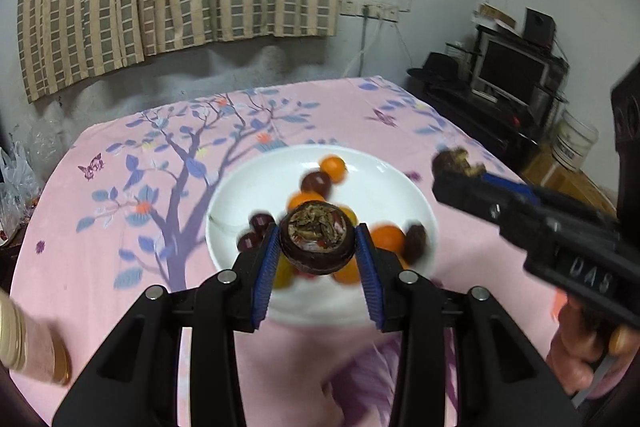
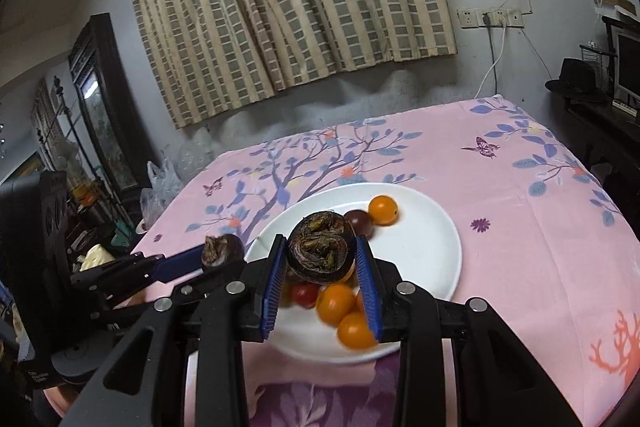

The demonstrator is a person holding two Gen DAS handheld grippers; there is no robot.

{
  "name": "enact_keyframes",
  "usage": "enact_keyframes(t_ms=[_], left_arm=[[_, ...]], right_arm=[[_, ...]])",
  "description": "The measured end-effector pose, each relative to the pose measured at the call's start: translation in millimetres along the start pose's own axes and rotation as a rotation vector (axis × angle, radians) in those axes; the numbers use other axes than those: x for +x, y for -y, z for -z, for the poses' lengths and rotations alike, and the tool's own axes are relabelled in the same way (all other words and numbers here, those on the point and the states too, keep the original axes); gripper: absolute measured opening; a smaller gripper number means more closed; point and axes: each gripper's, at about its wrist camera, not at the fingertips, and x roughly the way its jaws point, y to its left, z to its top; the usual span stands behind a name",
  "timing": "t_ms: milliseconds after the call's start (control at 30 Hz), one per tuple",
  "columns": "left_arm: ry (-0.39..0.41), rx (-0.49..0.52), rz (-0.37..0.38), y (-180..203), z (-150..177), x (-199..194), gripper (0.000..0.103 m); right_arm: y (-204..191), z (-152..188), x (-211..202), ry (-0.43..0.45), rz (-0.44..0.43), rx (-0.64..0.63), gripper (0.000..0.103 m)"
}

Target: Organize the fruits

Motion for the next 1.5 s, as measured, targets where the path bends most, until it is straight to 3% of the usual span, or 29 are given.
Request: enact_keyframes(t_ms=[267, 667, 700, 733, 767, 833, 967, 1067, 1200, 1333, 1500], left_arm=[[-0.043, -0.117, -0.048, -35.5, -38.4, 72.3, 0.037], [-0.143, -0.154, -0.080, -52.7, -35.4, 133.2, 0.038], [-0.139, -0.151, -0.092, -52.0, -34.7, 132.5, 0.039], [-0.136, -0.147, -0.100, -51.5, -35.1, 132.1, 0.051], [-0.129, -0.144, -0.113, -50.3, -35.4, 129.2, 0.066], [-0.099, -0.136, -0.148, -47.8, -36.5, 118.8, 0.080], [-0.052, -0.078, -0.189, -37.6, -37.3, 88.0, 0.094], [-0.030, -0.041, -0.202, -31.7, -33.3, 57.6, 0.097], [-0.025, 0.001, -0.193, -24.2, -19.0, 13.2, 0.098], [-0.015, 0.010, -0.208, -21.1, 7.6, -30.6, 0.098], [-0.022, -0.008, -0.220, -17.2, 49.8, -69.5, 0.098]], right_arm=[[31.6, -13.0, 64.4, -0.072, 0.068, 0.042, 0.035], [54.1, -8.7, 116.0, -0.193, 0.131, 0.052, 0.036], [54.4, -7.5, 116.6, -0.196, 0.135, 0.048, 0.036], [53.9, -7.0, 117.3, -0.200, 0.139, 0.043, 0.037], [53.5, -7.0, 117.8, -0.205, 0.139, 0.038, 0.044], [52.3, -7.7, 116.5, -0.206, 0.145, 0.032, 0.051], [46.1, -11.6, 110.7, -0.213, 0.151, 0.007, 0.071], [37.7, -14.5, 98.8, -0.219, 0.162, -0.019, 0.087], [26.1, -13.1, 66.8, -0.197, 0.163, -0.041, 0.098], [15.3, 3.5, 27.7, -0.181, 0.143, -0.078, 0.099], [8.2, 56.6, -31.6, -0.157, 0.062, -0.142, 0.099]])
